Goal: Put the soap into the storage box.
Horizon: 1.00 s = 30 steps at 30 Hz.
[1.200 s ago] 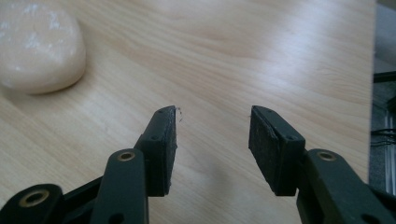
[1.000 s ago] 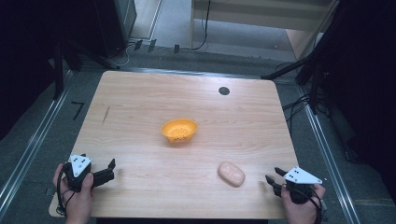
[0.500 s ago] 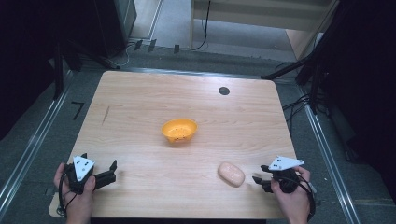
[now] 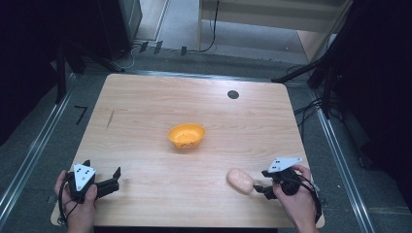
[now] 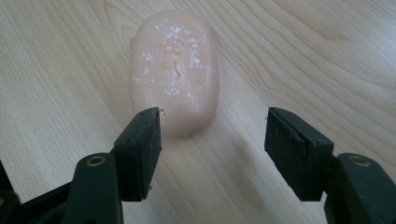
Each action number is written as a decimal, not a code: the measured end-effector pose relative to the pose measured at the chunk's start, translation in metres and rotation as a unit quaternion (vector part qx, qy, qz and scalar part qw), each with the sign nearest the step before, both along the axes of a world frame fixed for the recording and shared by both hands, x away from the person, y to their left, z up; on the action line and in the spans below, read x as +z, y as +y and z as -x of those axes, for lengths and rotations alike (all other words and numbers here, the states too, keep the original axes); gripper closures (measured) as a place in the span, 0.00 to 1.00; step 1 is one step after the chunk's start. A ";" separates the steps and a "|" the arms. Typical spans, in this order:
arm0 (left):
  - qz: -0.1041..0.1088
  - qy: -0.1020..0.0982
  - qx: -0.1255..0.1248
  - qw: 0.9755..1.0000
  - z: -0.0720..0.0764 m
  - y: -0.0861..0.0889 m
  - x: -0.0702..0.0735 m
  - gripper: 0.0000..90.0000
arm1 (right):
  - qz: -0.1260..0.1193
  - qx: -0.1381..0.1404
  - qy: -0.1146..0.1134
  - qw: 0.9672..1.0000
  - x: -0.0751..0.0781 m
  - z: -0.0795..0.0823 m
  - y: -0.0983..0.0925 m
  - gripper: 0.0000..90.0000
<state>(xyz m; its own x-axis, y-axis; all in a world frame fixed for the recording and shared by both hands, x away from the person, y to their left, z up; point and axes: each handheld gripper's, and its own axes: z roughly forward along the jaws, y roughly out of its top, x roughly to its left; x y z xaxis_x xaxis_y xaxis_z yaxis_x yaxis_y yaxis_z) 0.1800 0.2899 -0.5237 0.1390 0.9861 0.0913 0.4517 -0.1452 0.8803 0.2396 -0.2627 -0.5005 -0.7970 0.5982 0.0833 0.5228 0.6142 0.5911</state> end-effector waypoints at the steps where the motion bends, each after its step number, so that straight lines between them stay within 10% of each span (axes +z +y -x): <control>1: -0.002 -0.002 -0.001 1.000 0.000 0.000 0.000 0.00 | 0.001 0.002 0.002 1.000 0.000 -0.001 0.001 0.42; 30: -0.006 -0.014 0.000 1.000 0.003 -0.001 0.000 0.00 | 0.044 0.020 0.055 0.997 -0.004 -0.015 0.050 0.34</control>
<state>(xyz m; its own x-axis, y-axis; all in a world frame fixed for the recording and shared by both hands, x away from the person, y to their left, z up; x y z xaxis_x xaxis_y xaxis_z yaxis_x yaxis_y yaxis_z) 0.1772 0.2886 -0.5240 0.1364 0.9848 0.1073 0.4267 -0.1561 0.8908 0.2547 -0.2126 -0.5045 -0.8086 0.5758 0.1206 0.5567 0.6825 0.4737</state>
